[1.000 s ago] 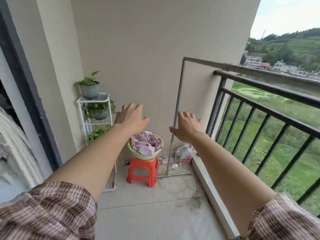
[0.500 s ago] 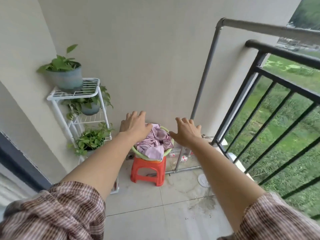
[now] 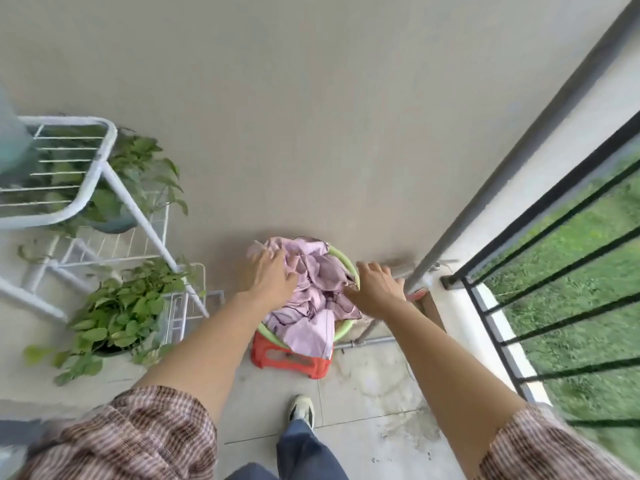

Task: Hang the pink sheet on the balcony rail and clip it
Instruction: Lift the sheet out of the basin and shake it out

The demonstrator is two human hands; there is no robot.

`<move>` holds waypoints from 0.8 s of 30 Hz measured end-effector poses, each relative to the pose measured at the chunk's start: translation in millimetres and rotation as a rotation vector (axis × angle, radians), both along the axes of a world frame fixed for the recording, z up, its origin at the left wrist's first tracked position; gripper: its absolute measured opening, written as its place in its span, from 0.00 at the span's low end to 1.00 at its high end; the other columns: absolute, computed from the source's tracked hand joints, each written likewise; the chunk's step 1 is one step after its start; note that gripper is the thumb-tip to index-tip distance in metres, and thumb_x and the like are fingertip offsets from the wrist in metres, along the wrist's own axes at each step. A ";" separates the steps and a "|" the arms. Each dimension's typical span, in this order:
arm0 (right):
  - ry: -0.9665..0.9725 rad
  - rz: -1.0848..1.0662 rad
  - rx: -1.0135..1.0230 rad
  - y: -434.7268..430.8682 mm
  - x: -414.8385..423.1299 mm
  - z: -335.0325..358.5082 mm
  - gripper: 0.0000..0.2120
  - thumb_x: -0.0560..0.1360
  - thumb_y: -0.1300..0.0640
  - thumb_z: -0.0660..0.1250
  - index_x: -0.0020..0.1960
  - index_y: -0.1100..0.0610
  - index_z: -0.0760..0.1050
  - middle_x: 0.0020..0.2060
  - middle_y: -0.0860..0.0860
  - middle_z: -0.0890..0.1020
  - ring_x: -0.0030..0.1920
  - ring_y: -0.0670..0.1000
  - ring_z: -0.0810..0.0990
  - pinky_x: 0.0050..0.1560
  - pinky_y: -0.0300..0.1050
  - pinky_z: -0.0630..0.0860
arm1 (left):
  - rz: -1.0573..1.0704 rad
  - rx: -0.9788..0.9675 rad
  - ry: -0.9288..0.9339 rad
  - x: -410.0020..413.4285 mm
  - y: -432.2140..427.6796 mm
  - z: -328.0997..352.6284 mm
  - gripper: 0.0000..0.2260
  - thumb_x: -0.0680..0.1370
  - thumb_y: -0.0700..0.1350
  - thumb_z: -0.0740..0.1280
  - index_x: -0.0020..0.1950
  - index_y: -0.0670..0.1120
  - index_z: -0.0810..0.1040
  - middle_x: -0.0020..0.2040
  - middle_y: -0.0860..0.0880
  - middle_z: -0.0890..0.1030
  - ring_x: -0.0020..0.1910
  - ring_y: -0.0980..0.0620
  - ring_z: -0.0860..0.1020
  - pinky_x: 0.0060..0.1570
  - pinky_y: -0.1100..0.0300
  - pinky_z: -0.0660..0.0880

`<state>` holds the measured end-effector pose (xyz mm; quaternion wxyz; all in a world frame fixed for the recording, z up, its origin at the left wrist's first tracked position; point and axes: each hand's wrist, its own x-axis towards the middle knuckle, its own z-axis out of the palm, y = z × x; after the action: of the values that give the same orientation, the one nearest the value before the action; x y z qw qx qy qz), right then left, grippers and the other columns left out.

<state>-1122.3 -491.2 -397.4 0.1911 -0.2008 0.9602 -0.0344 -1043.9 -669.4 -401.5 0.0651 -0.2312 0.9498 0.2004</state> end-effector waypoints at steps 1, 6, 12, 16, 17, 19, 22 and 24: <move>-0.028 -0.011 0.014 -3.9 -11.5 -10.6 0.27 0.75 0.42 0.60 0.69 0.54 0.63 0.66 0.55 0.70 0.68 0.57 0.65 0.64 0.62 0.63 | 0.003 0.007 -0.031 -11.7 -5.6 -16.1 0.20 0.74 0.51 0.61 0.62 0.41 0.73 0.62 0.40 0.76 0.63 0.40 0.72 0.64 0.48 0.65; -0.176 -0.052 0.058 -18.4 -54.2 -69.0 0.28 0.75 0.44 0.61 0.71 0.54 0.61 0.69 0.55 0.68 0.70 0.58 0.63 0.67 0.63 0.61 | -0.015 0.071 -0.132 -52.3 -18.3 -80.6 0.22 0.76 0.49 0.62 0.68 0.44 0.69 0.63 0.40 0.74 0.63 0.39 0.70 0.62 0.46 0.69; -0.321 -0.108 0.135 -21.8 -76.5 -160.6 0.27 0.76 0.45 0.60 0.72 0.55 0.61 0.68 0.55 0.68 0.69 0.58 0.64 0.66 0.61 0.63 | -0.167 0.138 -0.261 -76.5 -14.9 -167.9 0.16 0.78 0.49 0.60 0.63 0.46 0.72 0.62 0.45 0.75 0.64 0.45 0.70 0.58 0.51 0.69; -0.376 -0.161 0.145 -19.9 -84.4 -220.0 0.21 0.77 0.48 0.58 0.67 0.54 0.65 0.65 0.53 0.70 0.67 0.56 0.67 0.64 0.60 0.64 | -0.266 0.182 -0.380 -88.5 -11.8 -225.4 0.21 0.79 0.48 0.58 0.72 0.47 0.65 0.68 0.47 0.71 0.68 0.47 0.67 0.63 0.53 0.69; -0.373 -0.173 0.147 -19.7 -86.2 -233.8 0.21 0.77 0.49 0.58 0.68 0.54 0.64 0.66 0.53 0.69 0.67 0.56 0.67 0.64 0.59 0.64 | -0.294 0.180 -0.394 -93.1 -12.2 -237.4 0.23 0.79 0.47 0.59 0.74 0.47 0.62 0.70 0.47 0.69 0.68 0.47 0.66 0.64 0.52 0.69; -0.348 -0.188 0.136 -19.7 -90.6 -258.2 0.23 0.77 0.50 0.59 0.70 0.54 0.62 0.69 0.52 0.67 0.68 0.55 0.66 0.63 0.56 0.65 | -0.367 0.124 -0.391 -104.1 -13.5 -261.5 0.27 0.78 0.44 0.60 0.76 0.46 0.56 0.73 0.46 0.63 0.71 0.46 0.63 0.67 0.51 0.66; -0.279 -0.192 0.133 -19.1 -92.5 -289.8 0.23 0.76 0.52 0.60 0.70 0.54 0.62 0.70 0.51 0.64 0.68 0.55 0.64 0.63 0.53 0.65 | -0.442 0.004 -0.361 -120.0 -12.3 -289.6 0.34 0.75 0.36 0.62 0.78 0.43 0.48 0.77 0.45 0.56 0.74 0.45 0.60 0.71 0.51 0.61; -0.232 -0.201 0.171 -19.6 -90.2 -306.6 0.21 0.76 0.53 0.60 0.67 0.54 0.65 0.69 0.52 0.64 0.67 0.56 0.63 0.63 0.52 0.64 | -0.435 -0.056 -0.363 -126.9 -9.1 -301.4 0.35 0.75 0.35 0.61 0.78 0.44 0.47 0.76 0.44 0.57 0.74 0.44 0.60 0.70 0.52 0.61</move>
<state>-1212.5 -510.9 -704.0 0.3128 -0.0817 0.9463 0.0053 -1170.8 -678.5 -702.9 0.2690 -0.0558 0.9551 0.1108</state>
